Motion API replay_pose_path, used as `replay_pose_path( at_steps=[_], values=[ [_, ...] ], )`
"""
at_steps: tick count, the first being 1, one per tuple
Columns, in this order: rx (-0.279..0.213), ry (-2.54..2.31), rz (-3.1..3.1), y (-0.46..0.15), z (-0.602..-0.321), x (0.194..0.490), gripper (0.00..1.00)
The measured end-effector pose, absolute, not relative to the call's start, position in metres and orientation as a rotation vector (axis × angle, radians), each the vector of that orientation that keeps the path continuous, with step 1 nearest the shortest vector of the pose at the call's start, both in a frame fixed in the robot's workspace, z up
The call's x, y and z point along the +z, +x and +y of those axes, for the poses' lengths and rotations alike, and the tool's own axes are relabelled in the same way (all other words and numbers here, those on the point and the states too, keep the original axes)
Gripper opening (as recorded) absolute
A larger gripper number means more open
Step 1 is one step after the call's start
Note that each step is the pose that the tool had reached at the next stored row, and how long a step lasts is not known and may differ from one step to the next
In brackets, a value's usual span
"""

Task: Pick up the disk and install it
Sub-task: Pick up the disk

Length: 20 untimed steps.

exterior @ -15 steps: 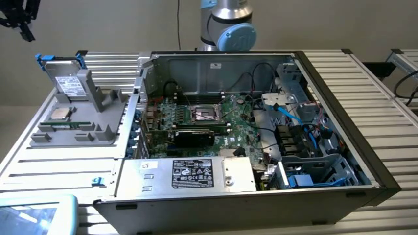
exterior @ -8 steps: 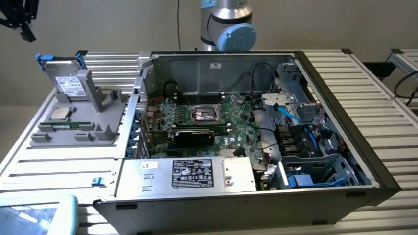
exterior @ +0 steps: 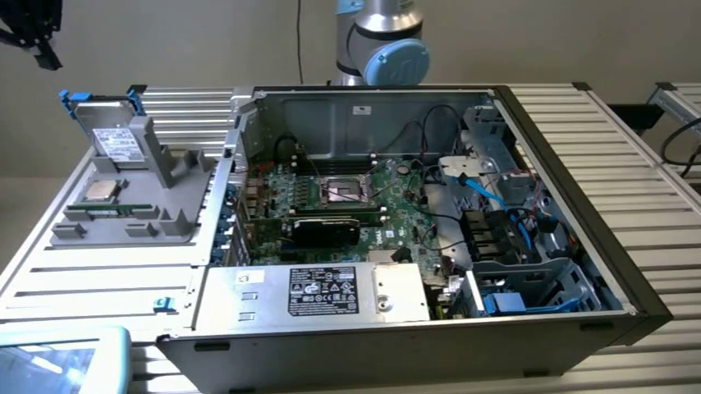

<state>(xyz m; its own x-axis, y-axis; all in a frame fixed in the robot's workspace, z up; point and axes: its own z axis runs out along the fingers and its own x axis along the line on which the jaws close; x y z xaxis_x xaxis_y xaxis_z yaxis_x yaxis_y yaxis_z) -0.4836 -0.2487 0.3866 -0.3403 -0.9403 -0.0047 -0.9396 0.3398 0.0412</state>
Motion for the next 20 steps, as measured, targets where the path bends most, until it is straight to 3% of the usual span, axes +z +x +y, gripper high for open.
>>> replay_pose_path(
  at_steps=[20],
  values=[
    [-0.037,2.035,-2.383,-0.4836,-0.2487,0.3866,0.11]
  ],
)
